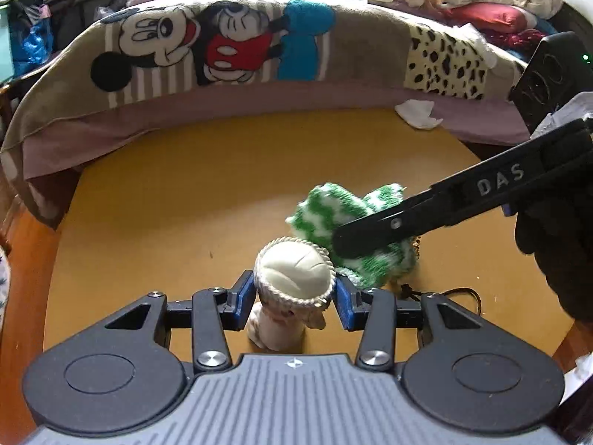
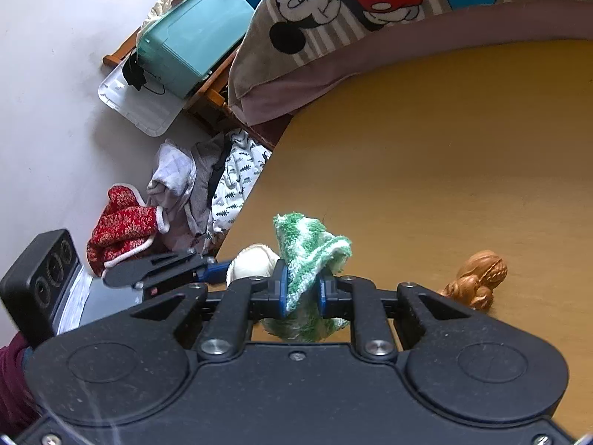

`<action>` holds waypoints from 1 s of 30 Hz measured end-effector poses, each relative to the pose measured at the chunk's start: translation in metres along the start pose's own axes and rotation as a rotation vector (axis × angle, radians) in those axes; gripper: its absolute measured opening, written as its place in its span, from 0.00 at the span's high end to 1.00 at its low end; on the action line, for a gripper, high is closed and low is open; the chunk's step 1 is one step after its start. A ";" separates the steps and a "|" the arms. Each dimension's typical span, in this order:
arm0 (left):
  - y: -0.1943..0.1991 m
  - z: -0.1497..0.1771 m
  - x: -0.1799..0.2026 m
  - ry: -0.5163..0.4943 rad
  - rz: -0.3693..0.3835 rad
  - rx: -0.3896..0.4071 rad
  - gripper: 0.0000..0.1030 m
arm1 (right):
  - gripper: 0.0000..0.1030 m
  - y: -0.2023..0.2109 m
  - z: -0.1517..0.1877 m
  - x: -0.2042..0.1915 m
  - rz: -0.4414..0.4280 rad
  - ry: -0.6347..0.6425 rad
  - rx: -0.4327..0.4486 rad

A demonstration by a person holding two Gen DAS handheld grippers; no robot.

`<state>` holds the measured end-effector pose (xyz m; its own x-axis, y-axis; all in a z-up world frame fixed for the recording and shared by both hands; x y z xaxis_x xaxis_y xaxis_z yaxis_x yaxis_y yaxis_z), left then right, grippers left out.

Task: Clean container
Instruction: 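Wipe the figurine's head with the cloth while the left tool holds it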

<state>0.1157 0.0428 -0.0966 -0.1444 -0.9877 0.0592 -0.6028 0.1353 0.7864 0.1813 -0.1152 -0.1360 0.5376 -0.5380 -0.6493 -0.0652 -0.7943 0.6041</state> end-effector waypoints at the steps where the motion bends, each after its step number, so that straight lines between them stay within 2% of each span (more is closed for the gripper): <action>1: -0.001 -0.001 0.001 -0.004 -0.001 -0.008 0.58 | 0.84 -0.001 0.000 -0.001 0.007 0.005 -0.001; 3: -0.001 -0.001 -0.006 0.018 0.021 -0.016 0.58 | 0.84 -0.001 0.001 -0.002 0.010 0.005 0.003; 5: -0.004 -0.002 -0.016 -0.015 0.086 -0.058 0.54 | 0.84 -0.001 0.001 -0.002 0.011 0.005 0.009; 7: -0.001 -0.005 -0.025 -0.109 0.122 -0.055 0.49 | 0.84 0.000 0.000 -0.004 0.014 0.012 0.012; 8: 0.000 -0.007 -0.028 -0.193 0.141 -0.054 0.46 | 0.84 0.000 0.000 -0.004 0.014 0.014 0.014; 13: 0.000 -0.005 -0.033 -0.482 0.206 -0.044 0.45 | 0.84 0.000 -0.003 -0.009 0.023 0.045 0.011; 14: -0.001 -0.004 -0.034 -0.489 0.217 -0.045 0.45 | 0.84 0.000 -0.003 -0.010 0.023 0.048 0.008; 17: -0.002 -0.003 -0.035 -0.512 0.234 -0.044 0.45 | 0.84 -0.002 -0.002 -0.010 0.024 0.058 -0.006; 19: 0.001 -0.005 -0.034 -0.514 0.255 -0.031 0.54 | 0.84 -0.004 -0.001 -0.009 0.033 0.064 -0.016; 20: 0.003 -0.003 -0.031 -0.550 0.243 -0.022 0.58 | 0.84 -0.004 -0.001 -0.009 0.037 0.066 -0.019; 23: 0.008 0.005 -0.023 -0.668 0.193 0.002 0.58 | 0.84 -0.004 0.000 -0.009 0.031 0.066 -0.023; 27: 0.012 0.005 -0.025 -0.597 0.190 -0.025 0.58 | 0.84 -0.003 -0.001 -0.011 0.031 0.067 -0.018; 30: 0.010 0.010 -0.019 -0.539 0.154 -0.046 0.58 | 0.84 -0.002 0.000 -0.014 0.029 0.078 -0.022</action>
<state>0.1047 0.0641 -0.0958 -0.6156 -0.7759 -0.1381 -0.5105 0.2591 0.8199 0.1738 -0.1061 -0.1287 0.6000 -0.5361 -0.5938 -0.0639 -0.7720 0.6324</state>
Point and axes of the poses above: each gripper's, at about its wrist camera, not at the fingertips, and y roughly against the way its jaws point, x to its right, z to its underside, the point moved 3 cm from there along -y, roughly the way its jaws point, and after that the axes turned 6 degrees about -x, right-handed, at the moved point
